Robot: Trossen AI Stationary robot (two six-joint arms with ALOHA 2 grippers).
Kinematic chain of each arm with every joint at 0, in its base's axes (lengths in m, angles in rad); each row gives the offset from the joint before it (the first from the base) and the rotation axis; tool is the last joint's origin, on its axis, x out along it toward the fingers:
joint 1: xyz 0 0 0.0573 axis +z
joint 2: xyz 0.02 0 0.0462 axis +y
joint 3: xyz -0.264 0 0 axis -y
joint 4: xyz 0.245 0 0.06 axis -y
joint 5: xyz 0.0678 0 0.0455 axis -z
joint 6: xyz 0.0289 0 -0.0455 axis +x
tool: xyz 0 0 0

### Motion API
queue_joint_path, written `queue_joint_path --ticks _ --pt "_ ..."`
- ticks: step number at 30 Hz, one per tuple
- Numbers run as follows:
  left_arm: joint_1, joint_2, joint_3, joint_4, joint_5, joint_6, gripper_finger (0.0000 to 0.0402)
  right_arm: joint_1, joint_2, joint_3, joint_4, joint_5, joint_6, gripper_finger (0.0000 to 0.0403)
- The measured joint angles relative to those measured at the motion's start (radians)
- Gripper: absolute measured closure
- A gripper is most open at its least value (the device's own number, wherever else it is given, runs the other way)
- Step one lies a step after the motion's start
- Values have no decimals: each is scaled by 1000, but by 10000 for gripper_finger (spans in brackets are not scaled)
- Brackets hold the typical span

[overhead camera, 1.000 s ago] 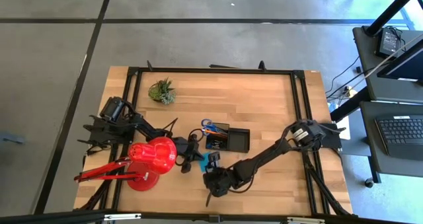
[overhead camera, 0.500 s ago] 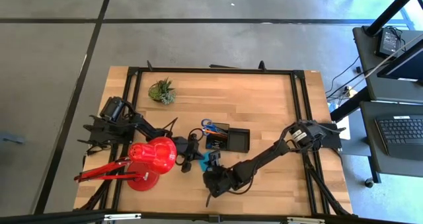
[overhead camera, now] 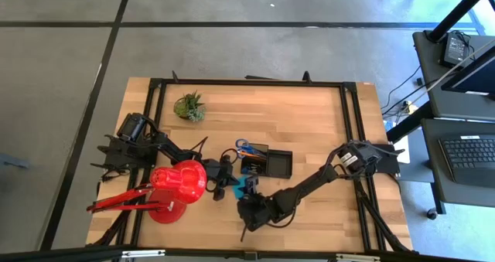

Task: Pick and place office supplies into organizer
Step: Put the blue sticky note into the black desk organizer

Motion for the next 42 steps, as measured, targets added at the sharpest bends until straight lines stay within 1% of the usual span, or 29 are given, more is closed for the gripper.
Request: queue_joint_path --ticks 3,4,10,13,20,23,29,35,39,42 --pt "0 0 1 0 0 0 399 -5 -4 1 -4 -72 0 198" --pt "0 0 1 0 0 0 398 -5 -4 2 -11 -81 1 198" --pt "-1 0 1 0 8 -21 400 -7 -4 4 -35 -89 8 198" --pt "0 0 1 0 19 -26 399 -15 2 5 -38 -61 53 198" --pt "-3 0 1 -2 72 -30 400 -26 12 6 -42 -36 55 199" --pt "-3 0 1 -2 76 -30 399 -25 14 5 -46 -15 55 199" --pt "-3 0 1 -4 73 -29 400 -6 15 8 -45 -5 54 199" --pt "-3 0 1 -15 74 -27 398 4 16 39 -131 -12 30 199" --pt "-2 0 1 -18 128 -35 400 4 15 50 -206 -14 53 199" --pt "-2 -1 1 -21 138 -33 398 3 14 50 -223 -14 51 199"
